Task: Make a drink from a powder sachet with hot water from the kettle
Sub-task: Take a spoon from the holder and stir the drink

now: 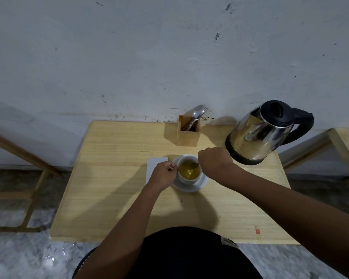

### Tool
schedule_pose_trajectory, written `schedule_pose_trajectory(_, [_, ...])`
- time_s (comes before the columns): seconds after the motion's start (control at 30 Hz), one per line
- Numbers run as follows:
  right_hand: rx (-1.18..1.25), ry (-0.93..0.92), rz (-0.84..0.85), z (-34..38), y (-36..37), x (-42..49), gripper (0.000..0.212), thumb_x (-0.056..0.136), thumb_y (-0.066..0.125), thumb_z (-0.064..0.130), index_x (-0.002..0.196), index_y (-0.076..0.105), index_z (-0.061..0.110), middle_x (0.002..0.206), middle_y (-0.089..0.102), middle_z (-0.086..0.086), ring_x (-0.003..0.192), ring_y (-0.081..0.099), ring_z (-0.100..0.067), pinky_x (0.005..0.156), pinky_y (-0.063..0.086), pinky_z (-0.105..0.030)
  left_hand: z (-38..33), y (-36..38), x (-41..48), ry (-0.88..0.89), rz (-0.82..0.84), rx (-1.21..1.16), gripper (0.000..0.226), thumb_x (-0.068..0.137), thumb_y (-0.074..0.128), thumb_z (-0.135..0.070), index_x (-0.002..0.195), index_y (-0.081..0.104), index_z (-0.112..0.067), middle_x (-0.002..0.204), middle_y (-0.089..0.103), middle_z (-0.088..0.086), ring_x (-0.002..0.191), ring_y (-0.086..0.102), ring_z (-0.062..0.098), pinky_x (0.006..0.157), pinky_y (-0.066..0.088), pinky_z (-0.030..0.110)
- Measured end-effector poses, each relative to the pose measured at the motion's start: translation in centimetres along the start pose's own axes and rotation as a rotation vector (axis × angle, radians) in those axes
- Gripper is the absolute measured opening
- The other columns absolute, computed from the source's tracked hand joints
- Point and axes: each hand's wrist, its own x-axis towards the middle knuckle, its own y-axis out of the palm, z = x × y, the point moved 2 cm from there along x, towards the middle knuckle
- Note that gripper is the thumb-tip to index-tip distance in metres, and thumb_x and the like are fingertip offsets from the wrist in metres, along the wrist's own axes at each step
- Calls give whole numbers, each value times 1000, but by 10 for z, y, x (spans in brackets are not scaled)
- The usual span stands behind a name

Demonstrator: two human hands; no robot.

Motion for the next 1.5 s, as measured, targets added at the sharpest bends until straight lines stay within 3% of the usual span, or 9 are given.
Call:
schedule_pose_trajectory(0.2, [24, -40, 59, 4, -1, 1, 8, 91, 54, 20, 95, 57, 14, 68, 46, 2, 69, 51, -17, 60, 38, -28, -2, -1, -1, -7, 8, 10, 17, 92, 57, -27, 97, 66, -14, 79, 63, 2, 68, 55, 15, 57, 43, 26])
schedule_pose_trajectory(0.4, [87, 16, 1, 5, 5, 2, 16, 94, 51, 17, 104, 62, 12, 87, 63, -2, 69, 51, -19, 60, 38, -30, -1, 0, -2, 1, -1, -9, 15, 92, 57, -28, 88, 64, -15, 79, 63, 2, 62, 54, 11, 57, 44, 26])
schedule_pose_trajectory(0.6, [9, 53, -11, -5, 11, -5, 19, 96, 48, 8, 107, 63, 12, 98, 68, -3, 85, 65, -22, 58, 36, -29, -1, -1, -2, 9, -5, -12, 14, 91, 58, -28, 86, 64, -17, 79, 64, 2, 70, 57, 16, 66, 48, 32])
schedule_pose_trajectory(0.7, [17, 55, 6, -4, 14, -12, 18, 94, 49, 9, 105, 63, 12, 98, 68, -3, 80, 63, -20, 57, 34, -28, -1, -1, -2, 6, -2, -2, 14, 91, 57, -30, 85, 64, -19, 79, 62, 0, 71, 56, 16, 67, 48, 32])
schedule_pose_trajectory(0.93, [405, 164, -126, -19, 43, -38, 29, 100, 44, 31, 122, 62, 35, 108, 70, 5, 91, 66, -21, 63, 40, -28, -3, -3, -4, 3, -5, 11, 17, 91, 58, -30, 85, 64, -15, 83, 65, 6, 73, 58, 19, 69, 49, 34])
schedule_pose_trajectory(1.07, [701, 249, -212, -24, 69, -60, 30, 100, 44, 32, 127, 57, 36, 95, 72, 1, 87, 65, -24, 66, 48, -32, -4, -2, -4, 0, -13, 16, 19, 91, 57, -29, 87, 65, -13, 80, 65, 5, 69, 58, 17, 69, 52, 36])
schedule_pose_trajectory(1.13, [824, 254, -266, -21, 82, -68, 32, 101, 45, 29, 131, 55, 33, 90, 72, -1, 81, 65, -23, 62, 43, -30, -4, -3, -4, -3, -14, 21, 20, 91, 58, -29, 87, 66, -11, 79, 65, 6, 68, 58, 17, 68, 51, 35])
schedule_pose_trajectory(1.37, [930, 343, -379, -1, 106, -81, 31, 101, 47, 26, 130, 57, 32, 60, 50, 17, 56, 50, -3, 51, 30, -16, -6, -3, -4, 12, -17, 39, 22, 91, 58, -28, 85, 67, -9, 71, 62, 4, 61, 55, 14, 71, 53, 39])
schedule_pose_trajectory(1.5, [917, 376, -413, 2, 107, -84, 31, 100, 48, 25, 130, 58, 30, 66, 51, 19, 63, 56, -9, 53, 32, -21, -6, -2, -4, -11, -15, 27, 22, 91, 58, -28, 87, 67, -8, 69, 60, 1, 63, 56, 16, 74, 55, 42])
